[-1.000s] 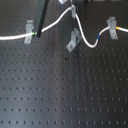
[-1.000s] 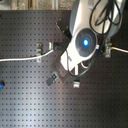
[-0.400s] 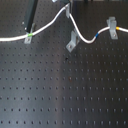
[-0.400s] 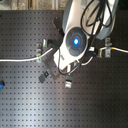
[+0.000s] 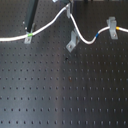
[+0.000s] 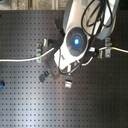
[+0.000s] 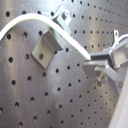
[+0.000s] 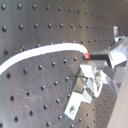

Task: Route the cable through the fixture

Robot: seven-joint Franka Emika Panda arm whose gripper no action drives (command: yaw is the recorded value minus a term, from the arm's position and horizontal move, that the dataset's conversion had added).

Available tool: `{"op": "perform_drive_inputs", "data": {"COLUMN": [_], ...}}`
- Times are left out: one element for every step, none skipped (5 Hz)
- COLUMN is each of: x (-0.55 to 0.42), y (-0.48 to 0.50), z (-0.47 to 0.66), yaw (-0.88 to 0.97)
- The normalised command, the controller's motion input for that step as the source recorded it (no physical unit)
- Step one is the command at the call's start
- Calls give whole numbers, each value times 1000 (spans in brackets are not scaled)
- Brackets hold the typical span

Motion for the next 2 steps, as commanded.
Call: {"op": "perform_drive_inputs", "data": {"x": [300,430], "y": [213,158], "z": [135,137], "yaw": [311,337]}}
